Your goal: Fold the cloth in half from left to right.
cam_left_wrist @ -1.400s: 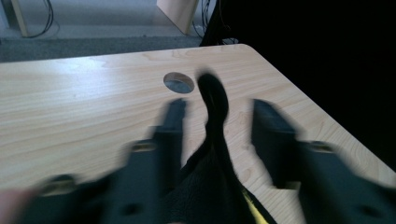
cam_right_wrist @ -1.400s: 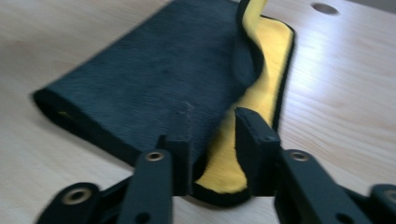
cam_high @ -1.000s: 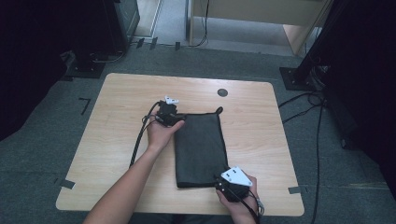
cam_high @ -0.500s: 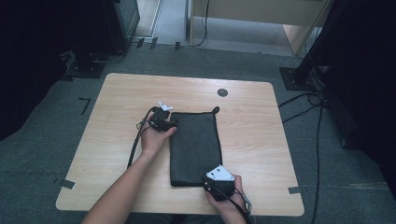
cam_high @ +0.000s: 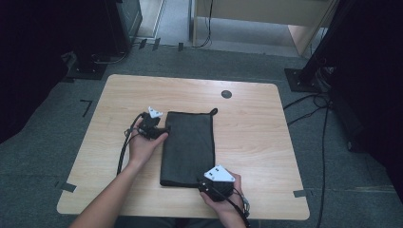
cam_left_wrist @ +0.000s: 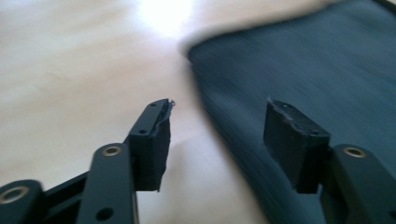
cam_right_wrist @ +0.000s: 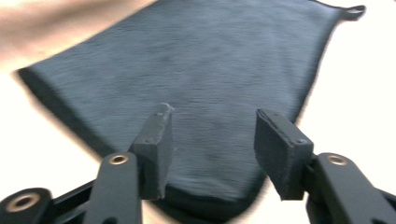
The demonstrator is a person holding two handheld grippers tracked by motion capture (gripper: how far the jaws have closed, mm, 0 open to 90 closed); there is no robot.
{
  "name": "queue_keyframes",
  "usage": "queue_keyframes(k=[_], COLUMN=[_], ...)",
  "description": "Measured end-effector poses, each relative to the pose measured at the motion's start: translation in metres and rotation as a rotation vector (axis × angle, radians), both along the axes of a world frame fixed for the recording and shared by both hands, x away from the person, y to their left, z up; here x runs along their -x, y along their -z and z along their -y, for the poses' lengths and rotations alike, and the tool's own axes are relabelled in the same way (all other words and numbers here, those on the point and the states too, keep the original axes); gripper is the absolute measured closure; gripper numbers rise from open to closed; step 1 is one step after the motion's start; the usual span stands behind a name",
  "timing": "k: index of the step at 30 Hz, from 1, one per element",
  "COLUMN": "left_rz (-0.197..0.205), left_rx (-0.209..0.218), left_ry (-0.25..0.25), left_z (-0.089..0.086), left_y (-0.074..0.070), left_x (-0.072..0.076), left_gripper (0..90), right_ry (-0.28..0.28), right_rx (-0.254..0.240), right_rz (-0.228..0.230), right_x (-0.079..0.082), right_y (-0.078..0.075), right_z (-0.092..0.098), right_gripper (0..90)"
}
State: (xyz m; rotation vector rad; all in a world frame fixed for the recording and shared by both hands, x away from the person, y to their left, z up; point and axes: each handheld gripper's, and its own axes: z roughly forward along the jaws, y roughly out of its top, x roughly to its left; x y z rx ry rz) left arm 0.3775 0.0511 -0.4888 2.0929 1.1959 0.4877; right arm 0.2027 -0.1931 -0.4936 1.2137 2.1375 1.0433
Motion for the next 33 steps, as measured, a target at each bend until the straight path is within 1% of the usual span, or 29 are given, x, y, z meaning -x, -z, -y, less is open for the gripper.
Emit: queue_keyframes(k=[3, 4, 5, 6, 7, 8, 9, 10, 11, 12, 13, 15, 16, 19, 21, 23, 26, 28, 31, 32, 33], left_rz=[-0.006, -0.005, -0.006, -0.002, 0.005, 0.009, 0.009, 0.029, 0.037, 0.023, 0.016, 0.018, 0.024, 0.023, 0.002, 0.014, 0.028, 0.024, 0.013, 0.003, 0.001], left_rx=[0.021, 0.022, 0.025, 0.029, 0.036, 0.053, 0.034, 0.008, -0.011, -0.031, -0.040, -0.041, -0.036, -0.053, -0.025, -0.008, -0.020, -0.020, -0.021, -0.015, -0.012], left_ry=[0.052, 0.054, 0.060, 0.069, 0.065, 0.069, 0.083, 0.085, 0.082, 0.080, 0.080, 0.085, 0.075, 0.086, 0.078, 0.085, 0.095, 0.094, 0.101, 0.105, 0.111], left_z=[-0.005, -0.008, -0.010, -0.013, -0.016, -0.018, -0.019, -0.019, -0.020, -0.020, -0.019, -0.020, -0.020, -0.021, -0.024, -0.025, -0.024, -0.023, -0.022, -0.022, -0.022], left_y=[0.002, 0.003, 0.003, 0.003, 0.003, 0.004, 0.006, 0.009, 0.012, 0.015, 0.019, 0.022, 0.023, 0.022, 0.023, 0.025, 0.025, 0.025, 0.024, 0.024, 0.024], left_x=[0.039, 0.055, 0.063, 0.077, 0.085, 0.098, 0.107, 0.116, 0.124, 0.128, 0.132, 0.137, 0.139, 0.142, 0.144, 0.149, 0.156, 0.159, 0.163, 0.164, 0.165], left_gripper=[39.0, 38.6, 38.3, 37.5, 37.0, 37.0, 36.8, 36.4, 36.8, 37.6, 37.3, 38.1, 38.4, 38.4, 38.4, 38.3, 38.4, 38.3, 38.4, 38.4, 38.4], right_ry=[0.065, 0.085, 0.101, 0.106, 0.101, 0.100, 0.104, 0.106, 0.104, 0.101, 0.100, 0.090, 0.090, 0.086, 0.088, 0.090, 0.086, 0.080, 0.081, 0.074, 0.066], right_rx=[-0.015, -0.027, -0.026, -0.032, -0.037, -0.038, -0.031, -0.028, -0.023, -0.020, -0.008, 0.015, 0.023, 0.023, 0.018, 0.022, 0.024, 0.029, 0.022, 0.023, 0.027], right_rz=[-0.041, -0.058, -0.069, -0.082, -0.092, -0.097, -0.095, -0.100, -0.101, -0.105, -0.105, -0.117, -0.125, -0.134, -0.149, -0.149, -0.138, -0.142, -0.175, -0.188, -0.202], right_x=[-0.012, -0.014, -0.016, -0.017, -0.017, -0.017, -0.016, -0.016, -0.017, -0.017, -0.017, -0.018, -0.018, -0.018, -0.018, -0.015, -0.007, -0.004, -0.002, -0.002, -0.001], right_y=[0.002, 0.003, 0.006, 0.007, 0.009, 0.010, 0.011, 0.011, 0.012, 0.013, 0.014, 0.016, 0.018, 0.021, 0.021, 0.021, 0.022, 0.021, 0.020, 0.019, 0.018], right_z=[0.018, 0.023, 0.029, 0.031, 0.034, 0.036, 0.038, 0.038, 0.039, 0.039, 0.038, 0.037, 0.037, 0.038, 0.039, 0.040, 0.041, 0.042, 0.044, 0.045, 0.045], right_gripper=[40.3, 38.6, 37.5, 37.0, 36.0, 35.3, 35.1, 34.4, 34.0, 33.5, 32.4, 31.0, 30.4, 30.4, 30.6, 30.8, 32.2, 32.3, 32.3, 32.8, 34.4])
